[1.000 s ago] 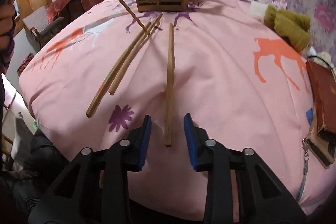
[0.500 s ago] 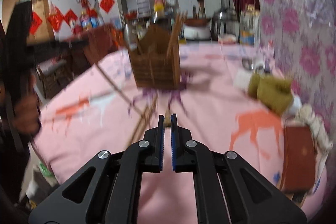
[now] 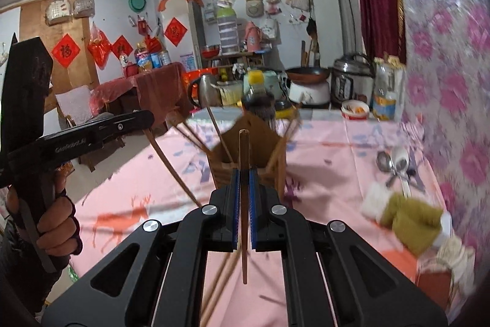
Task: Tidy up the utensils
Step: 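Lower both chopsticks into the holder and open both tools, then move both open tools back over the remaining chopsticks on the sheet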
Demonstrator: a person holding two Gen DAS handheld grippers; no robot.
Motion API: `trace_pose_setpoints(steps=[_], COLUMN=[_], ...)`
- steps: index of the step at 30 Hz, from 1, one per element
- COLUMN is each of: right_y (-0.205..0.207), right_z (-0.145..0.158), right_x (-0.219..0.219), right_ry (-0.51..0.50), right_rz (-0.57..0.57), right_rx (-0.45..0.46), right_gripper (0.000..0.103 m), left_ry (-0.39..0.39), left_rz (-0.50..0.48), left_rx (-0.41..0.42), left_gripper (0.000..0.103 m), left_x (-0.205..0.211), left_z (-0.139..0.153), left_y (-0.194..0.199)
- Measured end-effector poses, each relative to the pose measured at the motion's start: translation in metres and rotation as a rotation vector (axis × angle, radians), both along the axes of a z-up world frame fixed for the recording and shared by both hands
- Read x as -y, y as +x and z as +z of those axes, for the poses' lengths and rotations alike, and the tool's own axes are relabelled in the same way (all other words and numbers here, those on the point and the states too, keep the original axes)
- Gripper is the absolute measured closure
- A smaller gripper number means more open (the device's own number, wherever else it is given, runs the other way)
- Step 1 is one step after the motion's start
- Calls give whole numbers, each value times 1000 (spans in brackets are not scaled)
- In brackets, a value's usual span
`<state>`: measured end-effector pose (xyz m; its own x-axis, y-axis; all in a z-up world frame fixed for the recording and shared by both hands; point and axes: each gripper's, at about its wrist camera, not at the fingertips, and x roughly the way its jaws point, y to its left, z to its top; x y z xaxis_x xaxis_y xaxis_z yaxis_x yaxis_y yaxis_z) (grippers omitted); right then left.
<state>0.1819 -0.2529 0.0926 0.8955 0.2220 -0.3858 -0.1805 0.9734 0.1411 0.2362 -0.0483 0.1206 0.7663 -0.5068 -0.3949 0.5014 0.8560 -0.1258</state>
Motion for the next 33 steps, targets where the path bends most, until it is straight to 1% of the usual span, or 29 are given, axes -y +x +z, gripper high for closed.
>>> trace_pose_setpoints(steps=[3, 6, 9, 11, 14, 15, 18, 21, 22, 23, 24, 25, 26, 29, 30, 31, 33], right_y=[26, 48, 71, 85, 106, 113, 131, 147, 151, 154, 157, 156, 152, 130, 122, 108, 87], right_z=[36, 65, 80, 81, 74, 70, 57, 36, 29, 26, 22, 19, 17, 19, 20, 20, 20], right_x=[-4, -9, -15, -18, -22, -22, -19, -15, -14, -14, -12, -9, -7, -2, 0, 1, 3], right_ry=[-5, 8, -9, -16, -31, -31, -29, -32, -35, -35, -33, -17, -6, 10, 20, 35, 52], right_rz=[-17, -41, -67, -71, -78, -78, -82, -89, -79, -78, -83, -82, -80, -92, -91, -92, -97], right_rx=[73, 143, 192, 195, 186, 178, 153, 106, 82, 66, 46, 28, 22, 40, 42, 47, 56], right_gripper=[97, 97, 97, 97, 97, 97, 97, 96, 93, 91, 90, 90, 90, 89, 89, 88, 80], left_ry=[3, -9, -42, -59, -54, -53, -39, -46, -37, -24, -10, -3, -16, -6, -8, -13, -21], left_rz=[10, 50, 75, 94, 149, 153, 156, 129, 116, 120, 131, 164, 189, 192, 198, 209, 231], left_rx=[59, 141, 166, 177, 222, 223, 194, 120, 88, 65, 48, 46, 68, 88, 88, 88, 87], left_gripper=[97, 97, 97, 97, 97, 97, 97, 97, 95, 77, 36, 21, 13, 12, 8, 6, 5], left_x=[2, 3, 5, 6, 11, 12, 15, 16, 18, 19, 20, 18, 13, 5, 2, -3, -14], left_z=[29, 61, 76, 79, 77, 76, 60, 32, 20, 11, 4, -1, -4, -6, -6, -6, -9], left_y=[9, 25, 49, 65, 85, 92, 115, 134, 139, 142, 143, 139, 131, 108, 104, 95, 76])
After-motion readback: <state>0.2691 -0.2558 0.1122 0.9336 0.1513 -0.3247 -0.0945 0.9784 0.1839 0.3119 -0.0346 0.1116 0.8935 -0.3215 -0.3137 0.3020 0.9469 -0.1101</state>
